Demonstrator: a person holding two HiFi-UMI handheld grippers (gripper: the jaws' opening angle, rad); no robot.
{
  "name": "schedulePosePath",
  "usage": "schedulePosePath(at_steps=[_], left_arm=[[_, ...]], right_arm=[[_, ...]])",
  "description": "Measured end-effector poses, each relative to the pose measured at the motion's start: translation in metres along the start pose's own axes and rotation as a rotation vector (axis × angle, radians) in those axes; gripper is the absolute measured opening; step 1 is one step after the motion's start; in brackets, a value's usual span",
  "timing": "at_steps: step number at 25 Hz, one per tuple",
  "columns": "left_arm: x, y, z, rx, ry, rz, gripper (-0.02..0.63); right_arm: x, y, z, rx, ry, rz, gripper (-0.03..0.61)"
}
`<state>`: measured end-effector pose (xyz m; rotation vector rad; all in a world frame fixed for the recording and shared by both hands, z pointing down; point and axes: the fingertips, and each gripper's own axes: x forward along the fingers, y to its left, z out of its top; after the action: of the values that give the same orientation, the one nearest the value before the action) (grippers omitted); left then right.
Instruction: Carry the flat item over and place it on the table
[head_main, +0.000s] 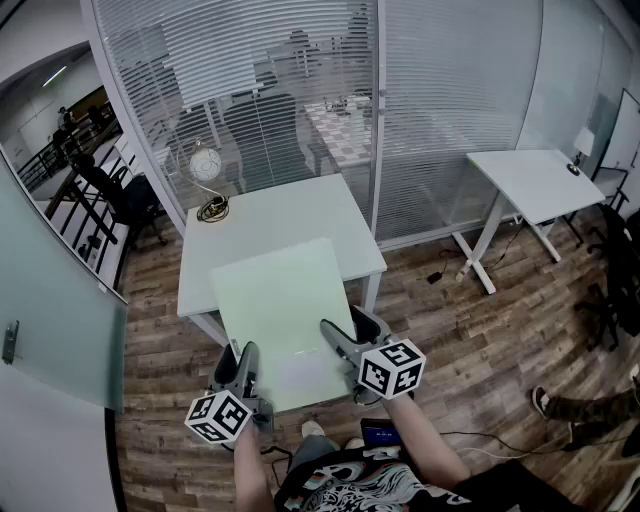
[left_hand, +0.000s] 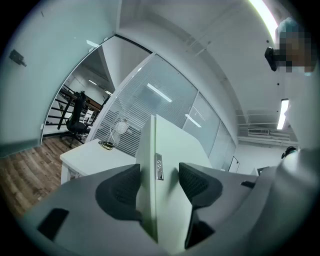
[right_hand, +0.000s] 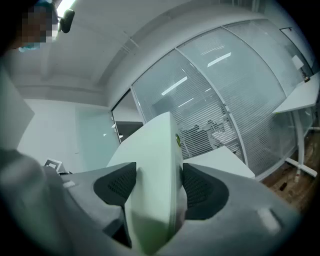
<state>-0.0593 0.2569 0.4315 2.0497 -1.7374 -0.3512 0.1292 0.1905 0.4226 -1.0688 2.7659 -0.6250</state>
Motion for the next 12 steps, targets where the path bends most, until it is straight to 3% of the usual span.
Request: schedulePosePath(at_steps=[12], left_arm=[[0.0005, 0.0034, -0.0009, -0.008, 0.015, 0.003, 0.232]], right_arm=[[0.0028, 0.0002, -0.0024, 0.011, 0.009, -0.006, 0.275]])
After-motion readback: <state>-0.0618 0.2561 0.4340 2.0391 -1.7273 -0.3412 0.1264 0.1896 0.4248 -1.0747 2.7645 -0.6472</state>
